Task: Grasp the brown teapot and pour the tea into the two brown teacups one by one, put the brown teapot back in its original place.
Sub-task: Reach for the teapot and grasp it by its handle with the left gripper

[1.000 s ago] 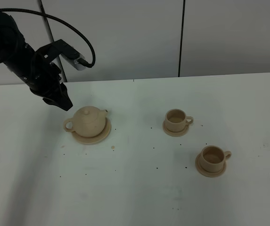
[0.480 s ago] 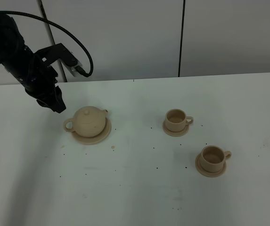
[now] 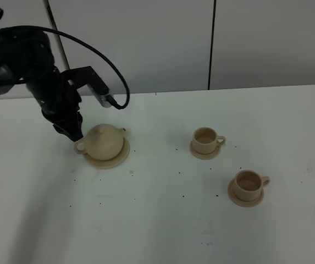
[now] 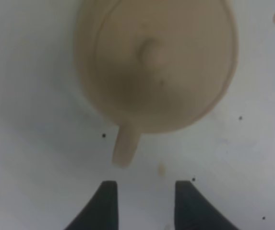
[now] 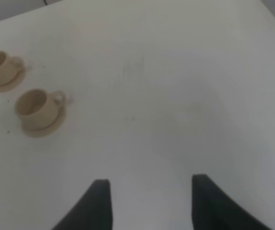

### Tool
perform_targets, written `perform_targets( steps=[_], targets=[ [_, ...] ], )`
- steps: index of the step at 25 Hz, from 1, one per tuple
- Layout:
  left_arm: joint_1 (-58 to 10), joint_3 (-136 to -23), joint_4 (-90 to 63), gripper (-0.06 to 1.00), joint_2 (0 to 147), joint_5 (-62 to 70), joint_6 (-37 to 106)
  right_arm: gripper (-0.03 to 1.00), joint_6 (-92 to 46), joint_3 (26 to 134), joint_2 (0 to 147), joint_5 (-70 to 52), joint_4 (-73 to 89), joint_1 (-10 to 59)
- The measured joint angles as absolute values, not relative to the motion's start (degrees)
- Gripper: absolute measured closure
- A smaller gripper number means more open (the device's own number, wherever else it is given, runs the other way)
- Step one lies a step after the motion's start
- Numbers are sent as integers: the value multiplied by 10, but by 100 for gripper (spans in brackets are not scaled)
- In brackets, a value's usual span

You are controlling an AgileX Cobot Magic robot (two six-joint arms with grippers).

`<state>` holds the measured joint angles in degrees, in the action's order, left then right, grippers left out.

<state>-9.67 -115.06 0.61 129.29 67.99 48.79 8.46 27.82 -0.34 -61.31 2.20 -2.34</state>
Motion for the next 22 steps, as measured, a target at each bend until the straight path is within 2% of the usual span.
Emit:
perform_targets(
  steps=[6,22],
  targets=[
    [-122,-1155,40,68,1294,680,450,59,85,278,-3,-613,22,-23],
    [-147,-1155,135,69,1294,680,400,59,85,278,-3,-613,22,-23]
  ],
)
